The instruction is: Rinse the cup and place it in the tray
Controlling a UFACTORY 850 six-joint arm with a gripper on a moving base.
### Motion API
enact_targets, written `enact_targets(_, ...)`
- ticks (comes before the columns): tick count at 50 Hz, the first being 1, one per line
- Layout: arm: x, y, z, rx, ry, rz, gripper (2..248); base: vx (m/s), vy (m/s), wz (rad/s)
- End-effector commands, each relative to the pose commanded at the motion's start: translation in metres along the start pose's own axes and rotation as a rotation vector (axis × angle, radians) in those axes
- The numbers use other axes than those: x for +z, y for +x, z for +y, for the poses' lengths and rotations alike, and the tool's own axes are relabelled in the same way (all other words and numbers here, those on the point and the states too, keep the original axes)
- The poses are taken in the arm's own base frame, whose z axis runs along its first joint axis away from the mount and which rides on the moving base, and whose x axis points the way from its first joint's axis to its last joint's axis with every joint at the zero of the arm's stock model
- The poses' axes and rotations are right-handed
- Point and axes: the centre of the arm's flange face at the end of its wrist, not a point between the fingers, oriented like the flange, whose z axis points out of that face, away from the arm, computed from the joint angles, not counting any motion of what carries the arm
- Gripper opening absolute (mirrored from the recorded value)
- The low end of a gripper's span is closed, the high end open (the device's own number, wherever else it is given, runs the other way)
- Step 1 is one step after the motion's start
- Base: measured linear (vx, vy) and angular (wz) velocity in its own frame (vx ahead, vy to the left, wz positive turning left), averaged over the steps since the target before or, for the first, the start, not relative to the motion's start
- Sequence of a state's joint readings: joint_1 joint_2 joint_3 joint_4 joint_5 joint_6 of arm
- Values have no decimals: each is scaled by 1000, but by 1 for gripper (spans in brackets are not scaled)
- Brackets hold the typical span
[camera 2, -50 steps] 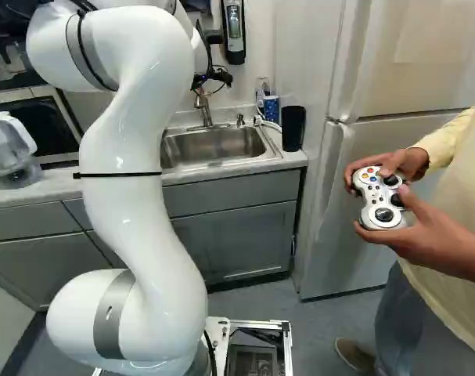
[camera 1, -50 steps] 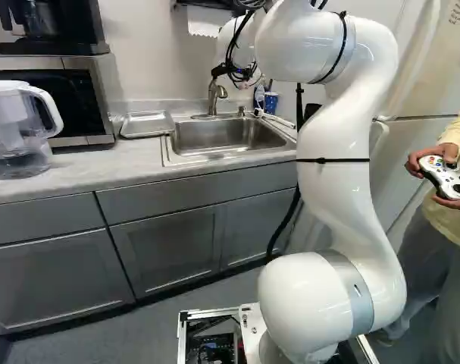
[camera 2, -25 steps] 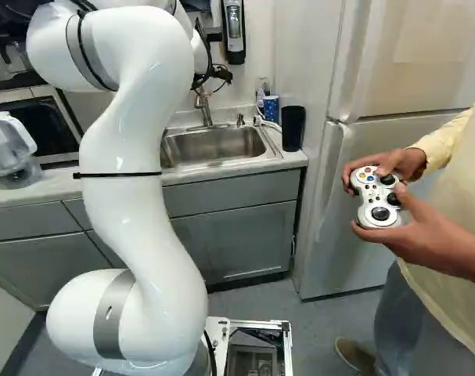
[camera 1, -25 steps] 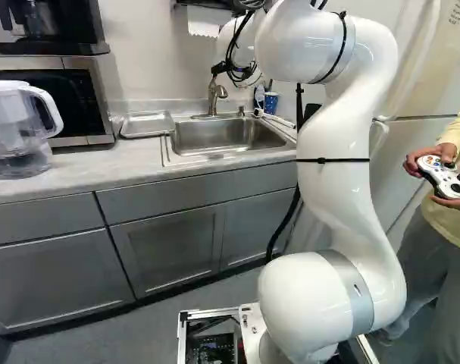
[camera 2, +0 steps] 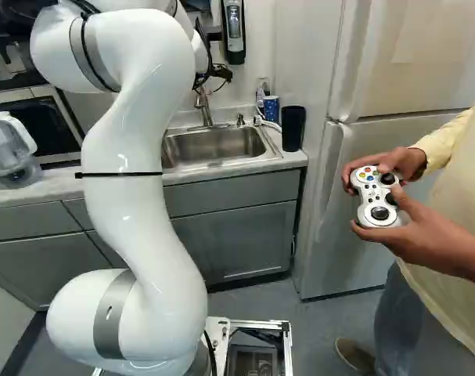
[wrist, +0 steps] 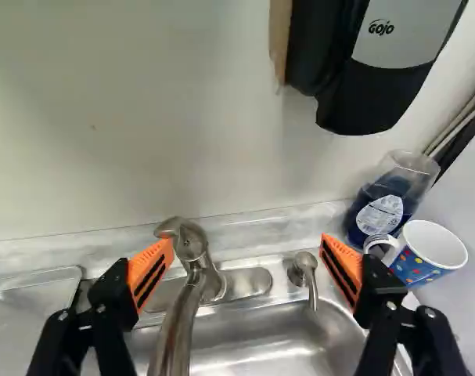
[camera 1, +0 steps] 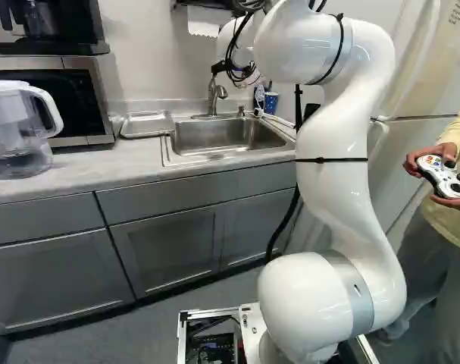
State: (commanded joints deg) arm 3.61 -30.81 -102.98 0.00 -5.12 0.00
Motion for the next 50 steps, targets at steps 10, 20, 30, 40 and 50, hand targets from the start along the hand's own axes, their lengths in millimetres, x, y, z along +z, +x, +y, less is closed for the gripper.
enact_targets(10, 7, 2, 0, 0, 0, 6, 247, 0, 0, 0)
enact_targets(20, 22, 5, 0, 0, 0, 18, 247, 0, 0, 0)
enact_targets(30, 31, 6, 0, 0, 0, 26, 247, 0, 0, 0)
enact_targets(40, 30, 6, -1, 0, 1, 25, 247, 0, 0, 0)
enact_targets(50, 16, 3, -6, -3, 7, 13, 247, 0, 0, 0)
